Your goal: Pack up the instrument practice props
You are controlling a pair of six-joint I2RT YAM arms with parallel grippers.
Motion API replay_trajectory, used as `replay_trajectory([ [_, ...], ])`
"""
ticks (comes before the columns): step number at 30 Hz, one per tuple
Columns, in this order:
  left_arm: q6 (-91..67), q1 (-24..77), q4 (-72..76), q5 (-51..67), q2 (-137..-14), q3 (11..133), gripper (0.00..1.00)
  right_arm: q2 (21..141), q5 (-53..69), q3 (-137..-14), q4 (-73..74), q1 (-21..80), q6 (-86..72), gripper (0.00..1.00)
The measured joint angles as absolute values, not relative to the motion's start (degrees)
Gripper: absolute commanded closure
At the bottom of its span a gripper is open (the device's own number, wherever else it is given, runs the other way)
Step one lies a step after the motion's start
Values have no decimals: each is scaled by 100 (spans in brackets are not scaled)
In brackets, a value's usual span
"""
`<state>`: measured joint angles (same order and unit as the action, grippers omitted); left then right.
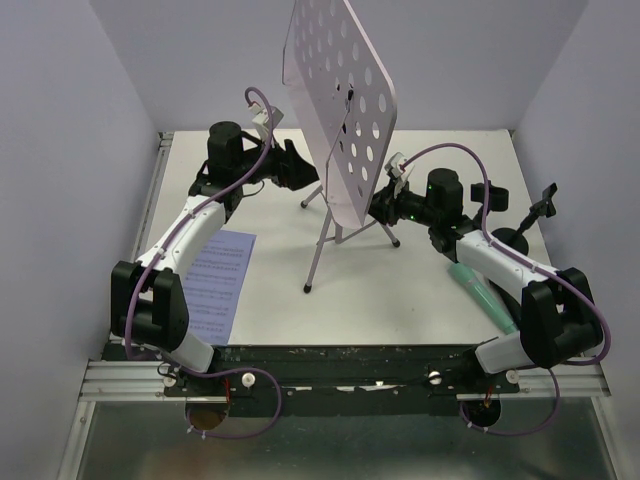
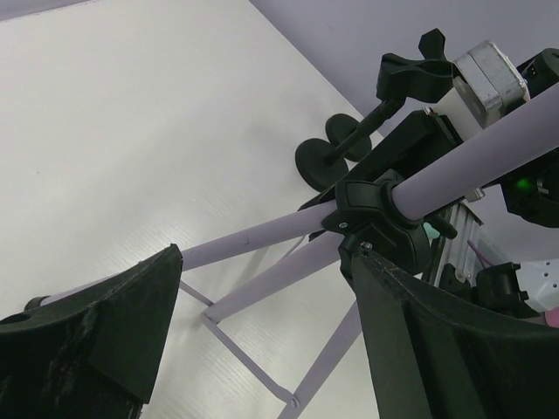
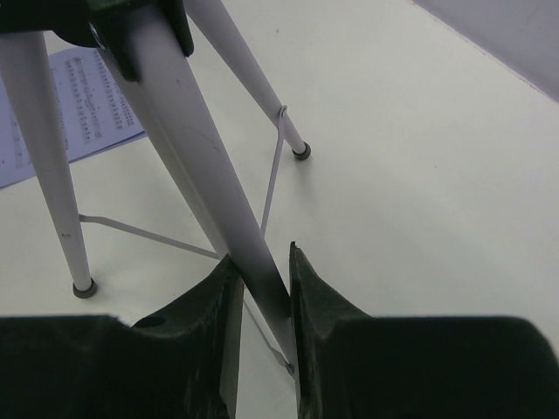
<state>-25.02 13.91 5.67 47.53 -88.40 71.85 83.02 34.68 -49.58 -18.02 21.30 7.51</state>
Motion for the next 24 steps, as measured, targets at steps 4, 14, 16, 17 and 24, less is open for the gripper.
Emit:
replay_trajectory([
  [4,-2499,1389,620,4755,-8825,7109,13,8305,3468,-4958,-1800,2130,753,96],
  [14,-1938,1372,36,4244,-8543,5732,10,8335,3489,-5048,-1669,2130,755,76],
  [16,-1852,1372,-78,4174,-8541,5673,10,8344,3516,-5094,-1590,2130,773,59],
  [17,-1800,1365,-139,4132,-8527,5669,10,8346,3524,-5124,-1535,2130,786,50],
  [24,-1426,1323,-397,3957,-8077,5658,10,8407,3387,-5120,-370,2121,886,22],
])
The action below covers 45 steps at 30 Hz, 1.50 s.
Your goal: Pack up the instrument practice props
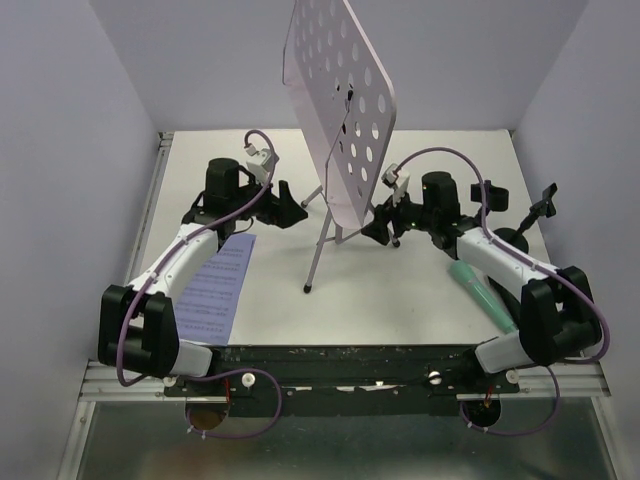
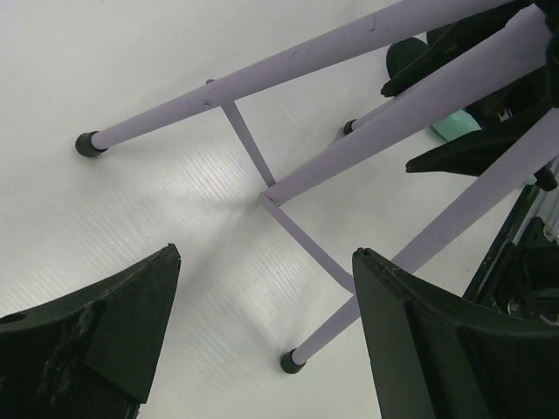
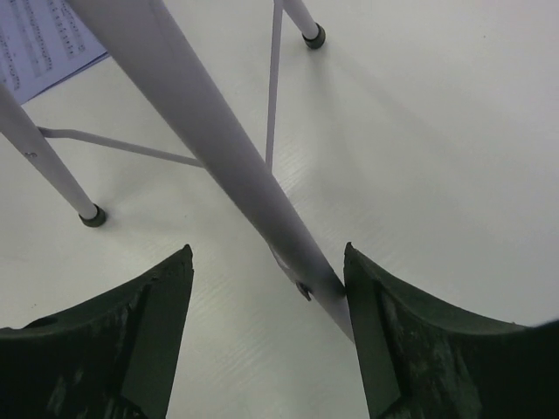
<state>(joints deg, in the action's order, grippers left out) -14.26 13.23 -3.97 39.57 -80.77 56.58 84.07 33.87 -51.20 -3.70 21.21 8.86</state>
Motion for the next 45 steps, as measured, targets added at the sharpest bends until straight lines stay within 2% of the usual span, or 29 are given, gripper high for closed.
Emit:
replay_trajectory([
  [7,-915,1264,-701,3806,-7712,5511,10,7603,3514,-5142,121,1942,878,20],
  [12,-513,1249,-974,3750,-7686,5378,12,7338,3909,-5369,-314,1916,281,21],
  [26,1280,1247,-1647,3752,-7787,5629,12,8167,4104,-6582,-2377,2255,-950,25],
  [36,1603,1243,-858,3828,-8355,5666,14,8379,4136,-6825,-2458,2676,-1100,30],
  [39,1575,1243,-449,3850,-8683,5710,16,8608,4069,-7120,-2272,2705,-1098,34],
  [41,1500,1243,-211,3870,-8943,5828,16,8779,4025,-7384,-2119,2705,-1052,40],
  [43,1413,1243,67,3903,-9209,5959,16,8934,3997,-7666,-1973,2705,-1017,52],
  [45,1326,1243,338,3938,-9415,6051,16,9017,4073,-7839,-1815,2705,-982,68],
])
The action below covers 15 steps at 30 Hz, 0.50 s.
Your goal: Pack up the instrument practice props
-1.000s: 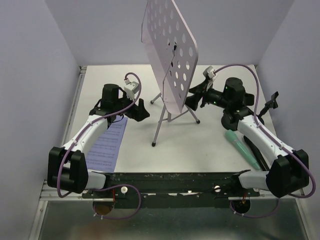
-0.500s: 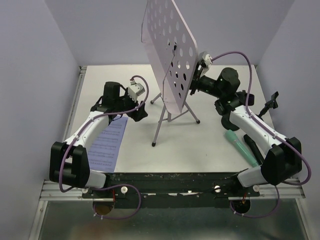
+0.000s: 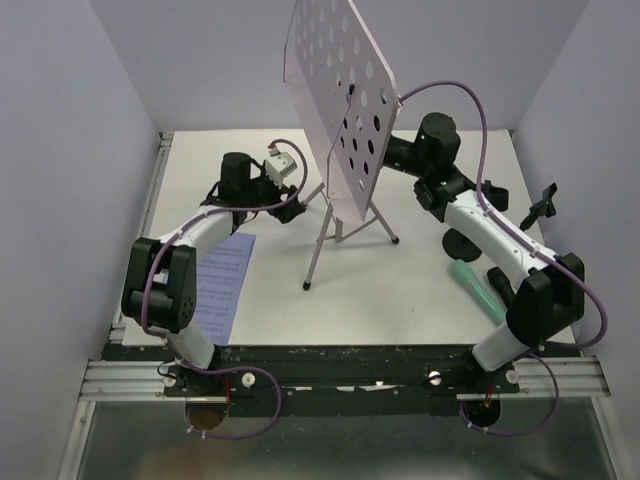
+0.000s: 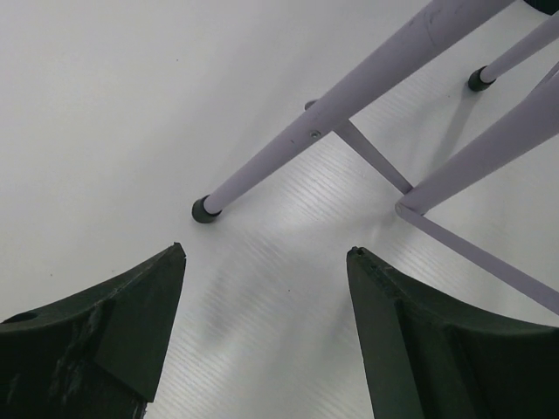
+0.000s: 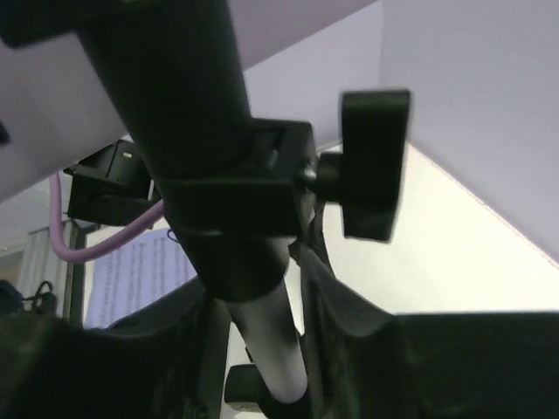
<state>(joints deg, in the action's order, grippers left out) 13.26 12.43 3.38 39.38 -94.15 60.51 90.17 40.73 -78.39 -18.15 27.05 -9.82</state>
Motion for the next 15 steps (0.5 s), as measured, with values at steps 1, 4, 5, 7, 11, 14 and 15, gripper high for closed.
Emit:
replay_trajectory([
  [1,1275,1243,497,3966,-9509,6095,16,9048,4080,-7918,-1756,2711,-937,79],
  [4,1238,1243,779,4069,-9688,6189,17,9137,4169,-8123,-1627,2735,-480,100],
  [5,1238,1243,856,4128,-9738,6222,17,9174,4176,-8197,-1555,2731,-421,100],
  [7,1264,1238,991,4287,-9859,6320,18,9216,4198,-8324,-1313,2729,-349,100],
  [11,1511,1240,1057,4807,-10084,6556,20,9236,4440,-8460,-976,2698,-110,100],
  [14,1811,1284,908,5094,-10208,6759,22,9238,4646,-8508,-814,2707,62,100],
  [15,1935,1313,827,5170,-10252,6838,23,9238,4694,-8521,-768,2709,117,100],
])
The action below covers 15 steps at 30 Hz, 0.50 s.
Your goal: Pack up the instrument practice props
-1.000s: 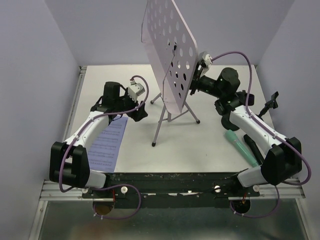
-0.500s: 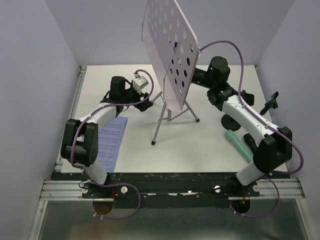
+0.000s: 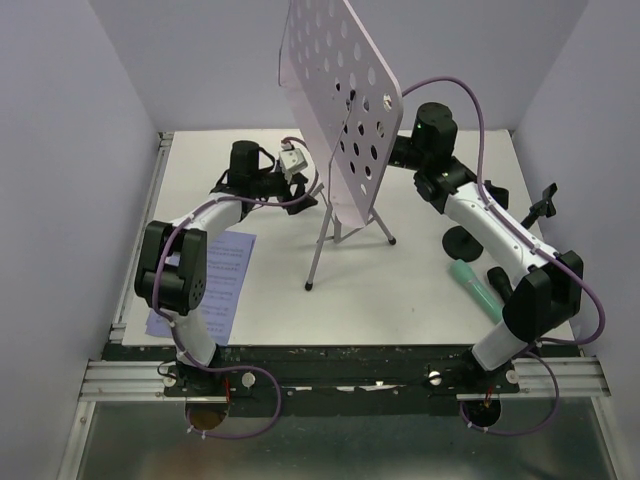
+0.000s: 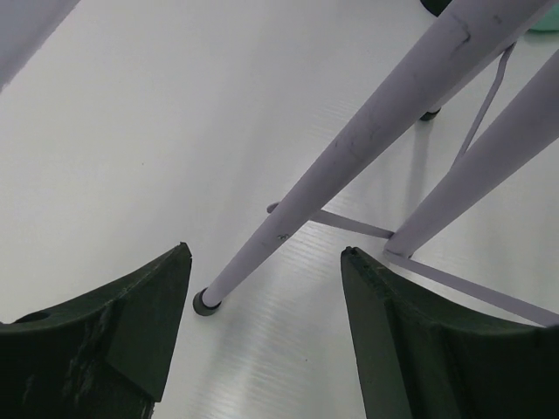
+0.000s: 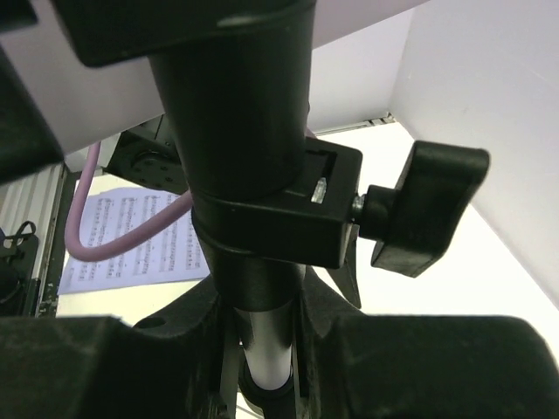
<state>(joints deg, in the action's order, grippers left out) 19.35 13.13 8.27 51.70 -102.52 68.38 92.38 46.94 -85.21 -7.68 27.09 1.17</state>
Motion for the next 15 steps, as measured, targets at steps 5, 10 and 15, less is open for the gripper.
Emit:
replay_trajectory([
  [5,2311,1516,607,5238,-10451,7039,27,9249,4757,-8584,-644,2705,202,100],
  [10,2587,1732,436,5159,-10816,7297,31,9290,4875,-8648,-585,2679,209,100],
  [15,2808,1765,228,5142,-10932,7485,34,9330,5006,-8722,-519,2578,193,100],
])
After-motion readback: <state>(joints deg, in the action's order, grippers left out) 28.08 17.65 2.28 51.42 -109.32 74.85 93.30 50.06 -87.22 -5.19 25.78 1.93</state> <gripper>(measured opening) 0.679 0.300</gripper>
